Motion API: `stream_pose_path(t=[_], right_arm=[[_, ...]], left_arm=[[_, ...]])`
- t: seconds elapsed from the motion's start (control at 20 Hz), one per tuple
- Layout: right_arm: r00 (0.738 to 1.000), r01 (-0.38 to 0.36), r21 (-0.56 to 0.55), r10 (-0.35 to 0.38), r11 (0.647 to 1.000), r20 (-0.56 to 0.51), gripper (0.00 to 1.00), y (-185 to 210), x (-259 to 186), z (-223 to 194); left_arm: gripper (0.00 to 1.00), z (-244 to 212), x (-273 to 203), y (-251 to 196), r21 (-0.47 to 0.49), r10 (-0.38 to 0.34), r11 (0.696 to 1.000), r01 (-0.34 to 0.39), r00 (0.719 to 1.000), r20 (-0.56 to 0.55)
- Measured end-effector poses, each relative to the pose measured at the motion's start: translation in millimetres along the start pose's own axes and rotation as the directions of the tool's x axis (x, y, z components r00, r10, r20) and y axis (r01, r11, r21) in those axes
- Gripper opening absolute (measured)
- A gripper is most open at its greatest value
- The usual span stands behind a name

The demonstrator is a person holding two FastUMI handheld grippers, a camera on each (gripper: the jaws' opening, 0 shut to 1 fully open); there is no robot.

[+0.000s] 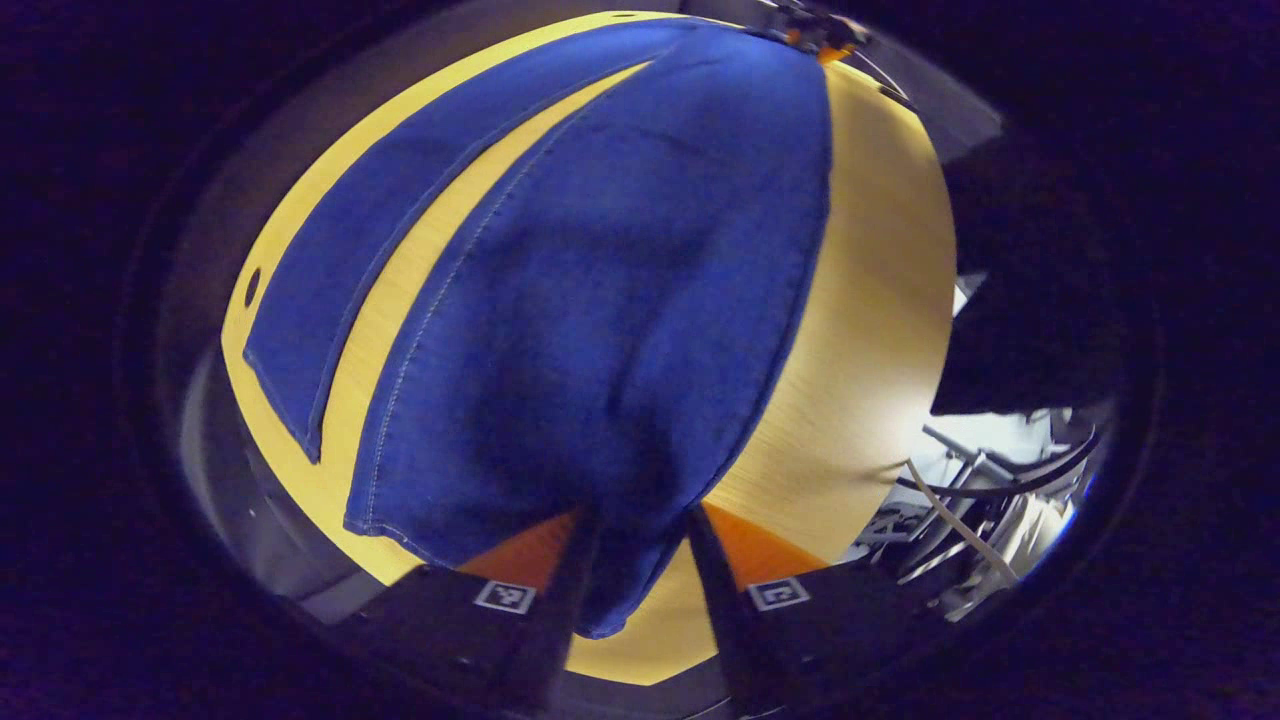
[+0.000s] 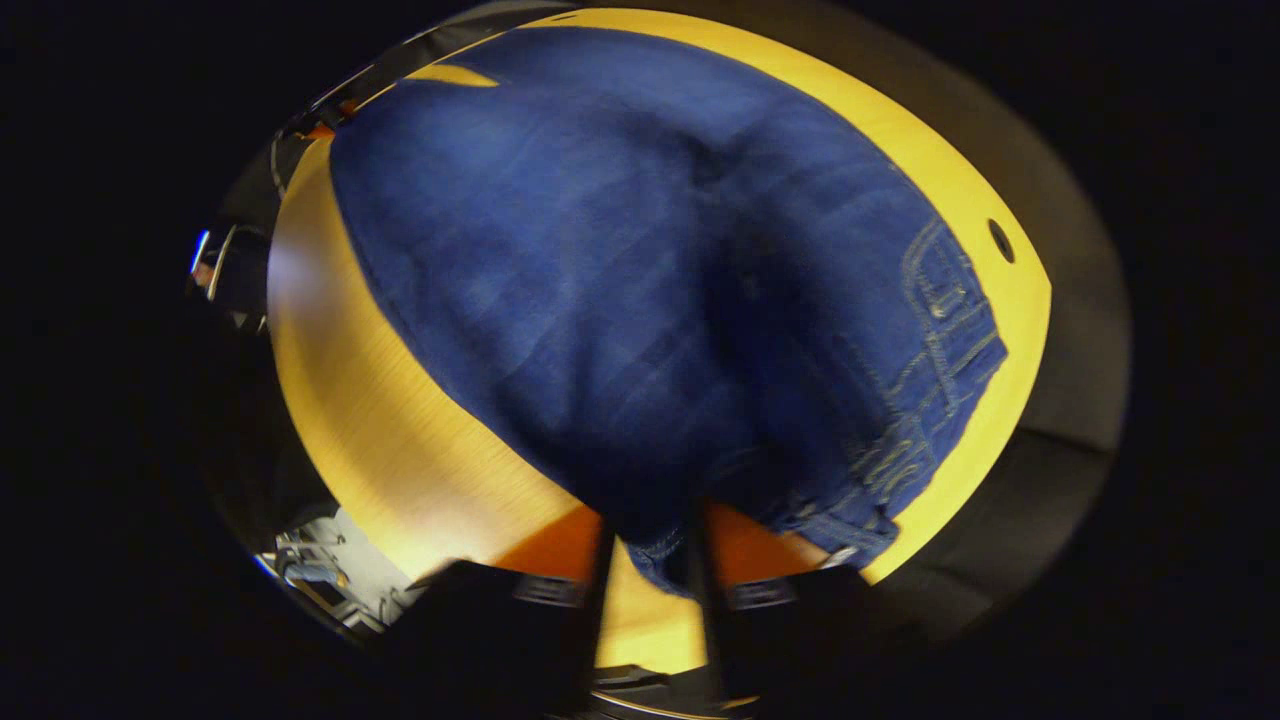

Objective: Grasp the waist and the cuffs of the jeans and fold them to make the two legs overlap; first hold the waist and fold one-third of the jeans toward the cuffs, then hold the cuffs and fold the remaining one-third in the same direction to finish folding.

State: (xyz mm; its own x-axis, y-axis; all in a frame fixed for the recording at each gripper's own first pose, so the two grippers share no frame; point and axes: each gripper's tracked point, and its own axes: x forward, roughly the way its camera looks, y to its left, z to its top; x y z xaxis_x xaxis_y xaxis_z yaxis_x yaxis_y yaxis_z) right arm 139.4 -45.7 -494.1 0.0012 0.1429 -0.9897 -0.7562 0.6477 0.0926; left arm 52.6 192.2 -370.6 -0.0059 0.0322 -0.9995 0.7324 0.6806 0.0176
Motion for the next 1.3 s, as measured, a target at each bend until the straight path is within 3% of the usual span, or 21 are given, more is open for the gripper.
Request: stream_pose_path(t=[0.05, 0.1, 0.15, 0.2, 0.25, 0.3, 0.35, 0.4, 0.65, 0.95, 1.1, 1.3], right_arm=[[1.0, -0.009, 0.024, 0.009, 1.0, -0.018, 0.17, -2.8, 1.0, -5.1], [1.0, -0.007, 0.061, 0.007, 0.998, 0.004, 0.16, -6.1, 3.0, -2.2], [1.0, -0.008, 0.112, 0.006, 0.994, 0.017, 0.14, -3.0, -1.4, -5.6], [0.999, -0.012, 0.151, 0.006, 0.989, 0.04, 0.24, -1.5, -5.6, -2.8], [0.998, -0.015, 0.182, 0.003, 0.983, 0.067, 0.24, -2.7, -8.0, -2.5], [0.995, -0.017, 0.211, -0.004, 0.977, 0.099, 0.14, -4.0, -16.0, 1.0], [0.99, -0.023, 0.241, -0.012, 0.97, 0.142, 0.13, -3.8, -22.8, 8.1], [0.983, -0.027, 0.279, -0.024, 0.96, 0.18, 0.05, -4.4, -30.8, 14.3], [0.944, -0.018, 0.341, -0.097, 0.94, 0.315, 0.05, -22.1, -80.7, 51.5], [0.883, 0.003, 0.426, -0.202, 0.905, 0.424, 0.05, -61.8, -128.4, 110.1], [0.872, 0.019, 0.47, -0.244, 0.883, 0.423, 0.05, -94.8, -114.8, 141.6], [0.873, 0.037, 0.576, -0.307, 0.817, 0.379, 0.05, -133.4, -66.4, 179.5]], left_arm=[[0.3, 2.2, 5.6, 4.4, -0.04, 0.007, 0.999, -0.006, 1.0, 0.013], [0.07, 4.3, 6.6, 6.3, -0.066, 0.008, 0.998, -0.006, 1.0, 0.019], [0.06, 6.2, 2.7, 12.6, -0.081, 0.031, 0.996, -0.029, 0.999, 0.028], [0.06, 7.4, -1.7, 17.1, -0.089, 0.048, 0.995, -0.044, 0.998, 0.037], [0.06, 7.5, -6.2, 19.4, -0.098, 0.053, 0.994, -0.049, 0.998, 0.045], [0.06, 6.1, -11.0, 18.1, -0.108, 0.049, 0.993, -0.043, 0.998, 0.049], [0.06, 5.5, -18.9, 19.7, -0.121, 0.05, 0.992, -0.043, 0.997, 0.056], [0.06, 9.3, -27.5, 24.4, -0.133, 0.062, 0.99, -0.052, 0.996, 0.071], [0.06, 34.8, -73.0, 69.6, -0.247, 0.173, 0.959, -0.136, 0.976, 0.132], [0.06, 83.5, -115.1, 159.6, -0.454, 0.321, 0.866, -0.21, 0.929, 0.182], [0.06, 113.3, -116.0, 212.1, -0.493, 0.392, 0.828, -0.266, 0.903, 0.172], [0.06, 155.2, -87.0, 270.9, -0.581, 0.491, 0.742, -0.335, 0.861, 0.13]])
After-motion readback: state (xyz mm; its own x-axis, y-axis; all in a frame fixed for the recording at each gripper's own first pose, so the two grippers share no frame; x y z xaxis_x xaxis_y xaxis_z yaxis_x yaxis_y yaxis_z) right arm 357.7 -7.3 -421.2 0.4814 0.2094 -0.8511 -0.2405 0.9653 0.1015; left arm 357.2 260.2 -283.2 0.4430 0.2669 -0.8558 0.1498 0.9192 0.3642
